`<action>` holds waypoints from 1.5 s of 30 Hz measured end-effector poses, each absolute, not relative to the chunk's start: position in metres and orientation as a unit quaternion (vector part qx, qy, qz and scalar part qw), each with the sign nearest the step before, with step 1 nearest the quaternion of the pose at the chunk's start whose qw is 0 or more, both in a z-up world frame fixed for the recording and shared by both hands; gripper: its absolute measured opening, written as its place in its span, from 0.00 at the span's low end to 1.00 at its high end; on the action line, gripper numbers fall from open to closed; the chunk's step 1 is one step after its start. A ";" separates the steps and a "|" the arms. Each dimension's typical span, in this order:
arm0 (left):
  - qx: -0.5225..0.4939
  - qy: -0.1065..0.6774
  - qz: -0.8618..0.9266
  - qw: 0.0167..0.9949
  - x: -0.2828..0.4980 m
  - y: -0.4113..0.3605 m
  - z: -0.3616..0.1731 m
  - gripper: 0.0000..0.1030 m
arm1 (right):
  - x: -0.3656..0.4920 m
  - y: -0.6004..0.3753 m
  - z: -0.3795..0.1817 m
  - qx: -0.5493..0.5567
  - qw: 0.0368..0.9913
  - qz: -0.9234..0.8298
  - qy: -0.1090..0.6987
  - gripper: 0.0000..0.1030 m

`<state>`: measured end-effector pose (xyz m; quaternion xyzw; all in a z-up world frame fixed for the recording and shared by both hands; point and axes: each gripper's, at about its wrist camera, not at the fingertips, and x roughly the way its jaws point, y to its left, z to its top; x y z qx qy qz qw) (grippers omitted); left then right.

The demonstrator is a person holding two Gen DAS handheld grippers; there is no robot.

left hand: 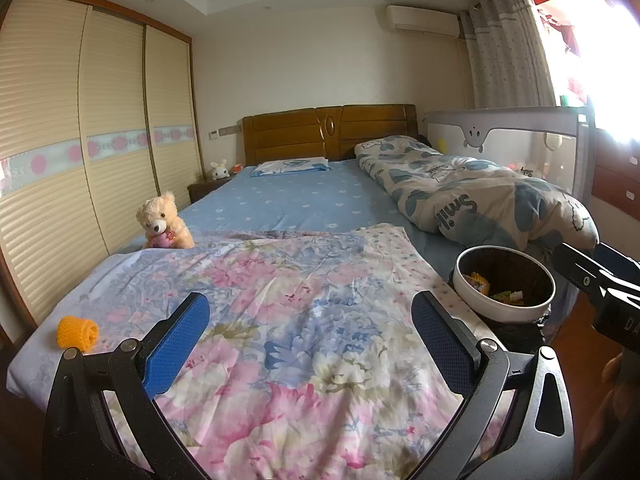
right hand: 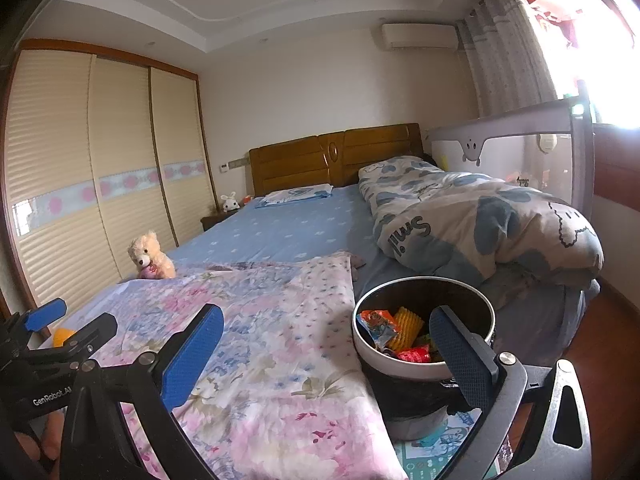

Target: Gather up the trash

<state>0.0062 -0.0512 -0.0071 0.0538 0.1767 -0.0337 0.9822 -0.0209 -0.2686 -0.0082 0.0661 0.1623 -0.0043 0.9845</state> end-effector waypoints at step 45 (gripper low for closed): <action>0.054 0.178 -0.035 0.982 0.006 -0.053 -0.008 1.00 | -0.021 -0.264 -0.007 0.068 0.985 -0.002 0.162 1.00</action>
